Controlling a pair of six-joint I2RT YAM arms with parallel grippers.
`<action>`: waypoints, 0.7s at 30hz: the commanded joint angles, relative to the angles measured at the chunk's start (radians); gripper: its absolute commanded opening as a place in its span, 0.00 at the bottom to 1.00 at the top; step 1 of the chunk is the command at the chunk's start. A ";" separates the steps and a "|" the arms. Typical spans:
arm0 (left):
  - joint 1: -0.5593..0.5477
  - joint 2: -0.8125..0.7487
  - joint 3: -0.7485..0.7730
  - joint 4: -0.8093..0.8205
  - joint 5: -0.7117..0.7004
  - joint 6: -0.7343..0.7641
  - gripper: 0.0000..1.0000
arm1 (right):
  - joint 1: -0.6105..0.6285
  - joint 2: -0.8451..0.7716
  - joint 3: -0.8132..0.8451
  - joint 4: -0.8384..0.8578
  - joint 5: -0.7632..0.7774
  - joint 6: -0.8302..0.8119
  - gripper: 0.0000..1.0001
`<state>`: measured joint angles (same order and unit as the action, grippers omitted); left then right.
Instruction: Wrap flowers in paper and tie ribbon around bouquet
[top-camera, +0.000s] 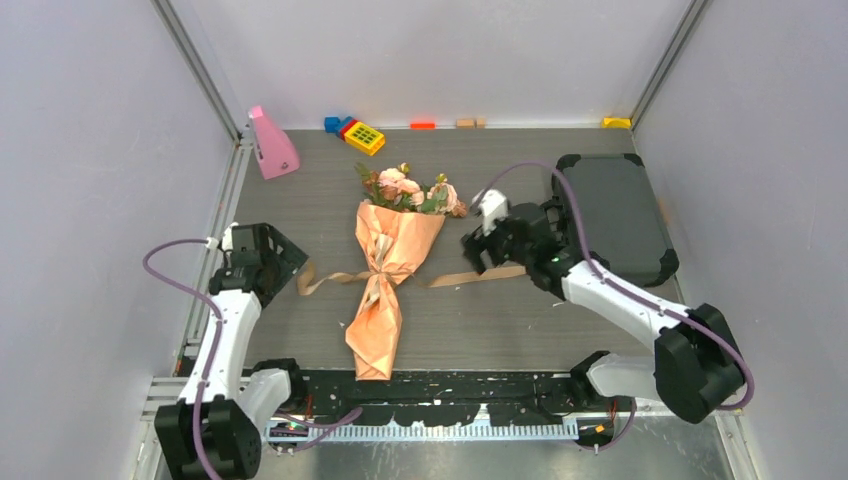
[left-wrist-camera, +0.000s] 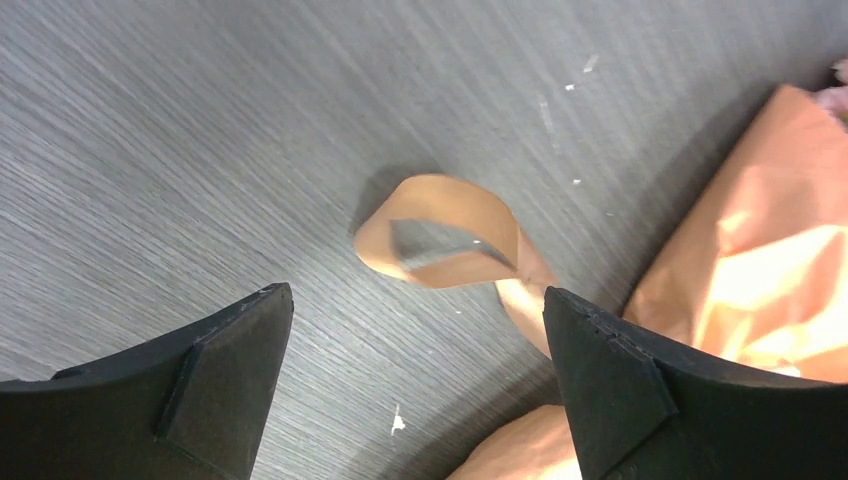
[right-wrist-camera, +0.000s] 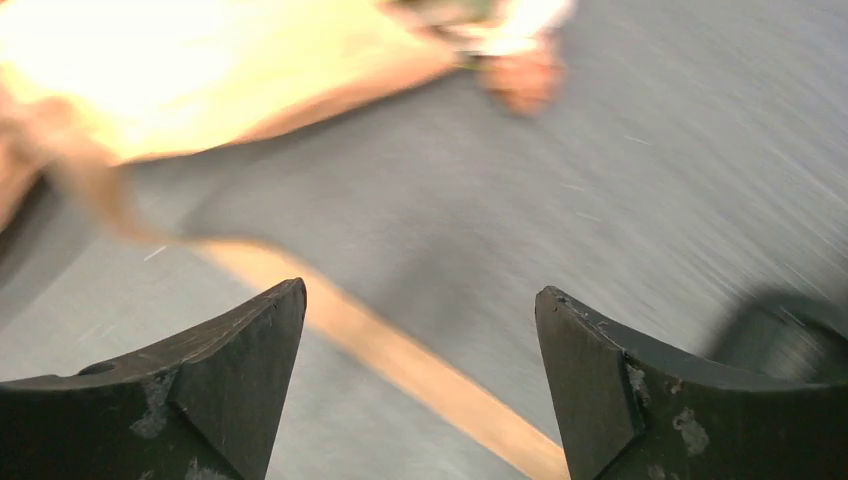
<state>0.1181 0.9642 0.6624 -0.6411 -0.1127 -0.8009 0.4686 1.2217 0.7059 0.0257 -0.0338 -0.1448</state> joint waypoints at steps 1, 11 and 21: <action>-0.060 -0.065 0.082 -0.105 -0.106 0.019 1.00 | 0.172 0.088 0.064 -0.145 -0.280 -0.216 0.90; -0.086 -0.032 0.031 -0.055 0.035 0.050 1.00 | 0.314 0.384 0.136 0.037 -0.283 -0.290 0.90; -0.085 -0.079 0.046 -0.179 -0.120 -0.008 1.00 | 0.314 0.554 0.190 0.169 -0.321 -0.263 0.84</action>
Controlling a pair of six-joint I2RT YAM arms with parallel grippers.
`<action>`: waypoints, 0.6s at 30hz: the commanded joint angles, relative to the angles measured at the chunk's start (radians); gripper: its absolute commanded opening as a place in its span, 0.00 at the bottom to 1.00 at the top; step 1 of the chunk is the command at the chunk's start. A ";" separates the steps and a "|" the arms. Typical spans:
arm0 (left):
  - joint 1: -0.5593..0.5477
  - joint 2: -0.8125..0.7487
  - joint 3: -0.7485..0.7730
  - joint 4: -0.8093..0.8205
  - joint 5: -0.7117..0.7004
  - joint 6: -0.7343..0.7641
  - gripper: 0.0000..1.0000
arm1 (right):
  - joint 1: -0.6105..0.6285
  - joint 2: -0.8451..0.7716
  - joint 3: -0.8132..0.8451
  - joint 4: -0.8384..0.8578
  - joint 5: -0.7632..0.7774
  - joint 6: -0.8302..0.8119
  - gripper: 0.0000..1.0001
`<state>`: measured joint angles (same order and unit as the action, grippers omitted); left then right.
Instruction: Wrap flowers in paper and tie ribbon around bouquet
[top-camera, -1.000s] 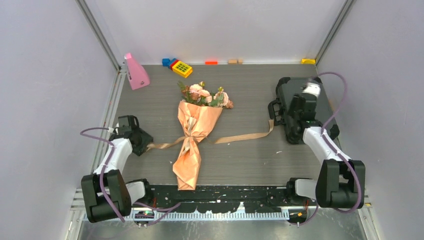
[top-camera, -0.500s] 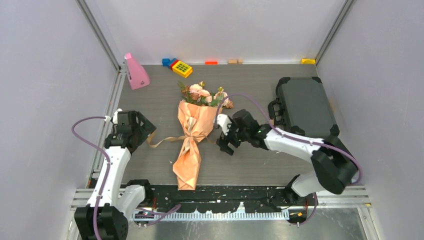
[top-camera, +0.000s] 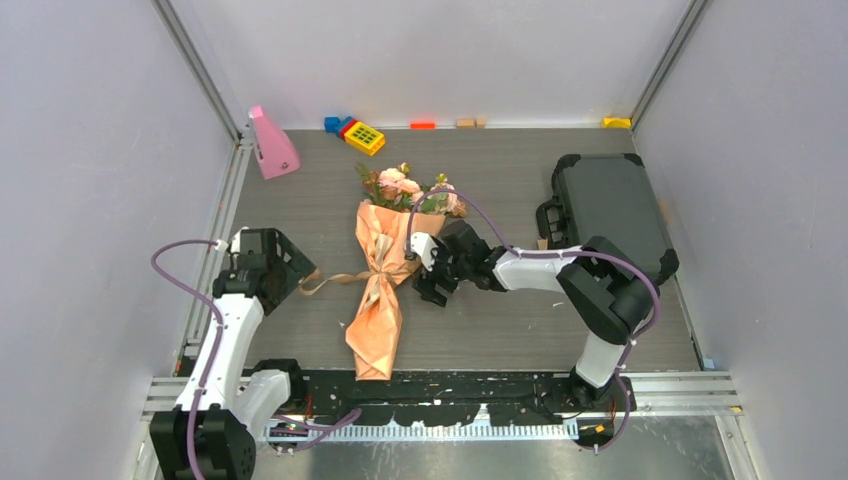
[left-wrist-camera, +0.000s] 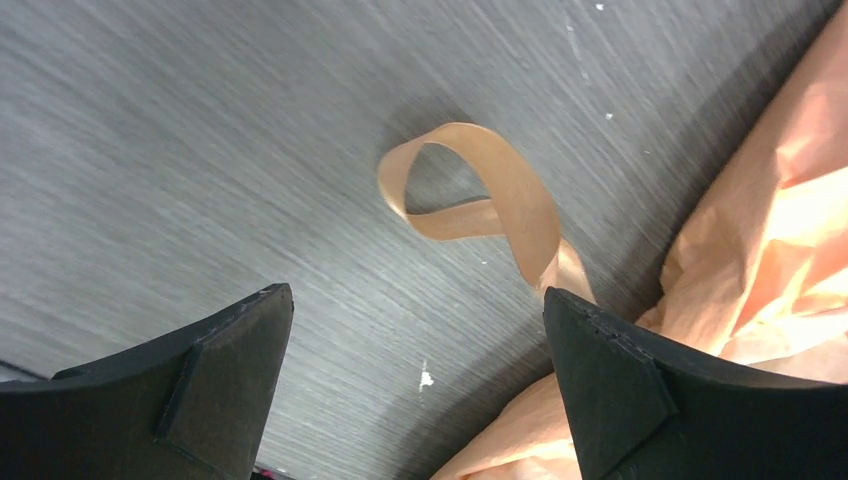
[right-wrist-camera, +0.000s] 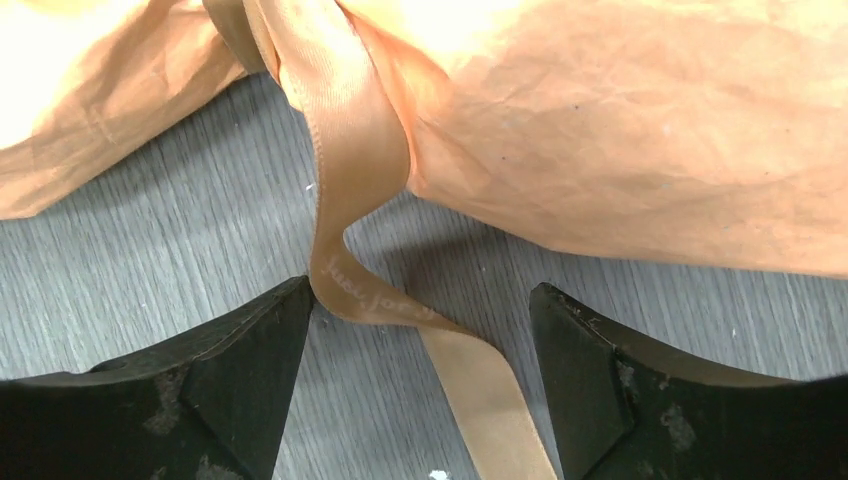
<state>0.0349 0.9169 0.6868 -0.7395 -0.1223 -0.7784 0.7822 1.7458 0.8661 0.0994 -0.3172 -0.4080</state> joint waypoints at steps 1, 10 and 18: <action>-0.002 -0.029 0.032 -0.105 -0.142 -0.041 1.00 | 0.000 0.032 0.030 0.095 -0.049 0.003 0.83; -0.002 -0.026 0.105 -0.190 -0.218 -0.067 1.00 | -0.013 -0.033 -0.015 0.056 0.050 -0.003 0.08; -0.002 -0.005 0.223 -0.147 -0.142 0.005 1.00 | -0.184 -0.137 0.023 -0.083 0.109 -0.020 0.01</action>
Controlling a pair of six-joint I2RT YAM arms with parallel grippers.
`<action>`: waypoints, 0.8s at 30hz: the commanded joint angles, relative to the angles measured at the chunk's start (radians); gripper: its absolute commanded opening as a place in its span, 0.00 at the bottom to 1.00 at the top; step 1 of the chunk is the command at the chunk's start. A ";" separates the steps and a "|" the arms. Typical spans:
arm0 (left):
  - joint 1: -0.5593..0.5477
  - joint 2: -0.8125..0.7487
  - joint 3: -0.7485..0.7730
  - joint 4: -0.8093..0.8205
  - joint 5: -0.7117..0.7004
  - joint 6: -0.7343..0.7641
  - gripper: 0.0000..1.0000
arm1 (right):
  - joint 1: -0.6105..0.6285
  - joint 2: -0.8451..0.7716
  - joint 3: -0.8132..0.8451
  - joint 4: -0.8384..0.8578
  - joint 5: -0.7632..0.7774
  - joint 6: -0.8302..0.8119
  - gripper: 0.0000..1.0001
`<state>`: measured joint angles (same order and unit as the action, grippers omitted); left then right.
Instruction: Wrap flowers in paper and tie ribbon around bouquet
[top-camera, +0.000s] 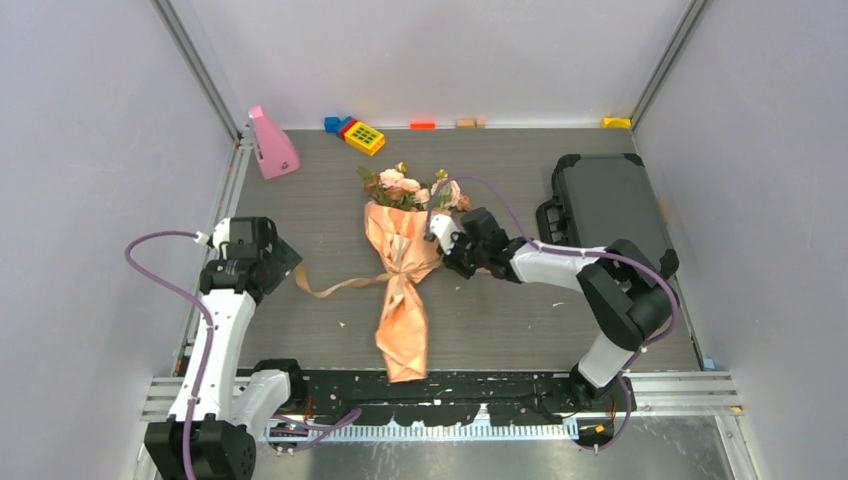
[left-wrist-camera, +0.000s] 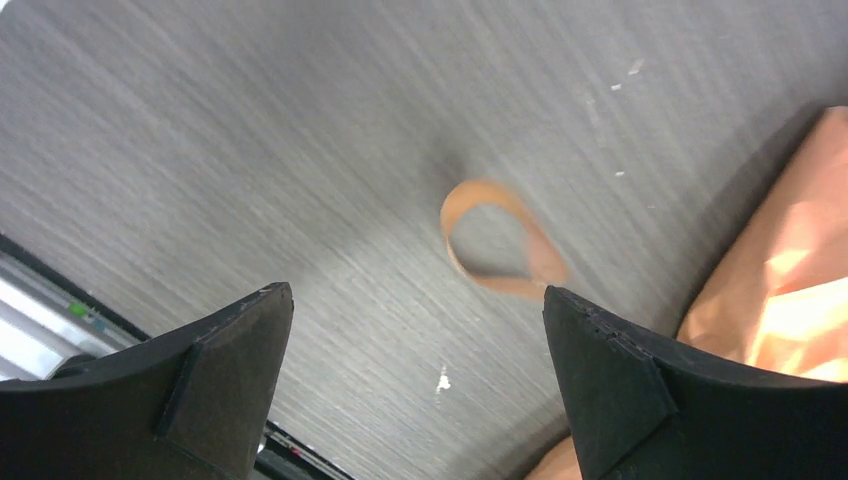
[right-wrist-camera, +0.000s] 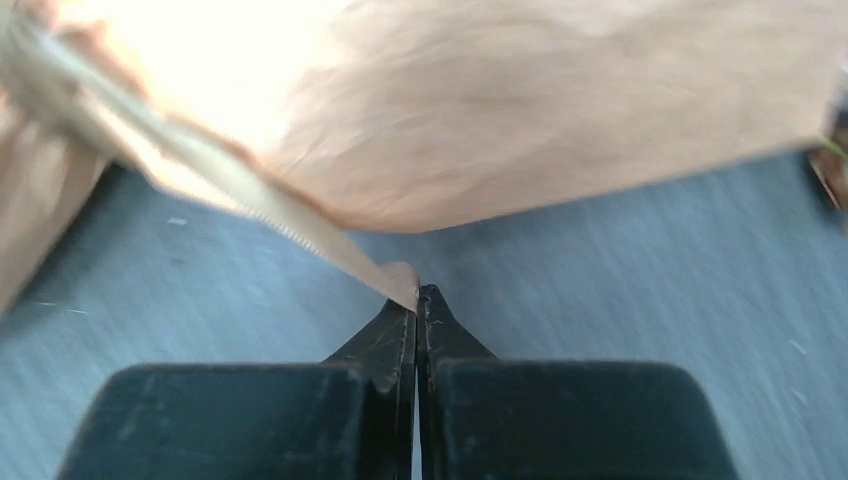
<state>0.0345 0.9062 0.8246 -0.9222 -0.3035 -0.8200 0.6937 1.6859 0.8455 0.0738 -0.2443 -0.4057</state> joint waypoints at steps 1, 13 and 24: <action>-0.001 0.008 0.091 0.062 0.075 0.057 1.00 | -0.119 -0.087 0.063 -0.096 0.044 -0.039 0.01; -0.002 -0.072 0.097 0.337 0.424 0.231 1.00 | -0.257 -0.085 0.185 -0.414 -0.081 -0.322 0.01; -0.001 -0.188 0.409 -0.082 -0.468 0.004 1.00 | -0.287 -0.072 0.184 -0.440 -0.114 -0.329 0.01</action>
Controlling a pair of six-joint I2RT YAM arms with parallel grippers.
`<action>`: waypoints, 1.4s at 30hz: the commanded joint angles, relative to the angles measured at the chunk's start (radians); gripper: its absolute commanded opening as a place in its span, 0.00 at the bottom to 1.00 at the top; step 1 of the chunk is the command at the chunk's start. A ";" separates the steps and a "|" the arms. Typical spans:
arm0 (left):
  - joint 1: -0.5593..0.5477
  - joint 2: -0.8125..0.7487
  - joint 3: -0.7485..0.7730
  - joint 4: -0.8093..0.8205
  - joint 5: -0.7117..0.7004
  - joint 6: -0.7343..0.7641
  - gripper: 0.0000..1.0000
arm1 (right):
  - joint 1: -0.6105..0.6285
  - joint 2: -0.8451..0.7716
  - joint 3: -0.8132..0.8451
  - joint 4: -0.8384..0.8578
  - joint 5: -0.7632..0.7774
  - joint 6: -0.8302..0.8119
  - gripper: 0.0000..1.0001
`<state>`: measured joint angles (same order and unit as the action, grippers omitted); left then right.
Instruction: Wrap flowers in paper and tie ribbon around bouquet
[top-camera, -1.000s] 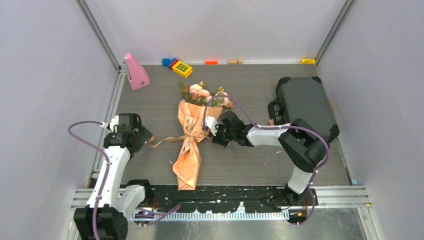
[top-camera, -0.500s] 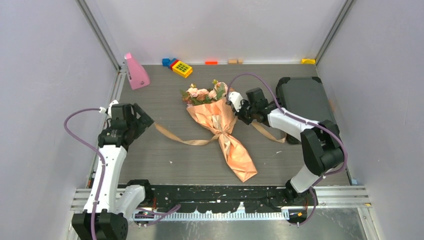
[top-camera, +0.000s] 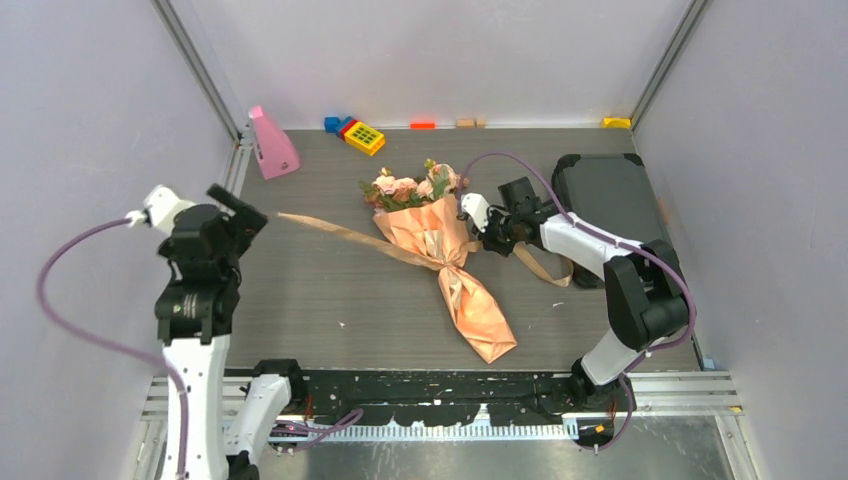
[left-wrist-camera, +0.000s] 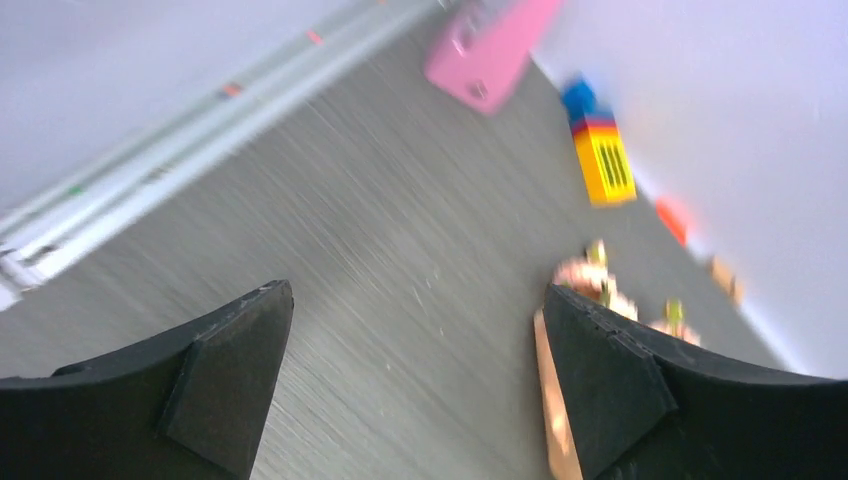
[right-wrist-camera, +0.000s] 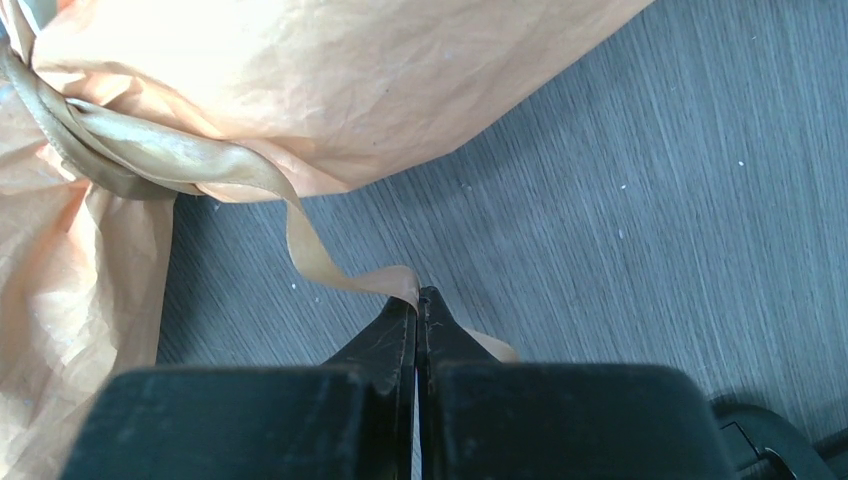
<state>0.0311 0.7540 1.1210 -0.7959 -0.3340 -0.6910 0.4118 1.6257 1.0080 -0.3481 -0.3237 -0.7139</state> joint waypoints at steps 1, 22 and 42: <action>0.002 -0.035 0.136 -0.231 -0.481 -0.134 1.00 | -0.005 -0.009 0.025 -0.023 -0.034 -0.021 0.01; -0.424 0.333 -0.324 0.528 0.738 0.362 0.96 | -0.006 -0.026 0.015 -0.029 -0.074 -0.018 0.01; -0.685 0.841 -0.372 0.941 0.698 0.511 0.75 | -0.005 -0.008 0.018 -0.034 -0.125 -0.020 0.01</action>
<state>-0.6529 1.5452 0.7570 0.0196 0.3183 -0.2047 0.4076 1.6257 1.0080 -0.3893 -0.4175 -0.7280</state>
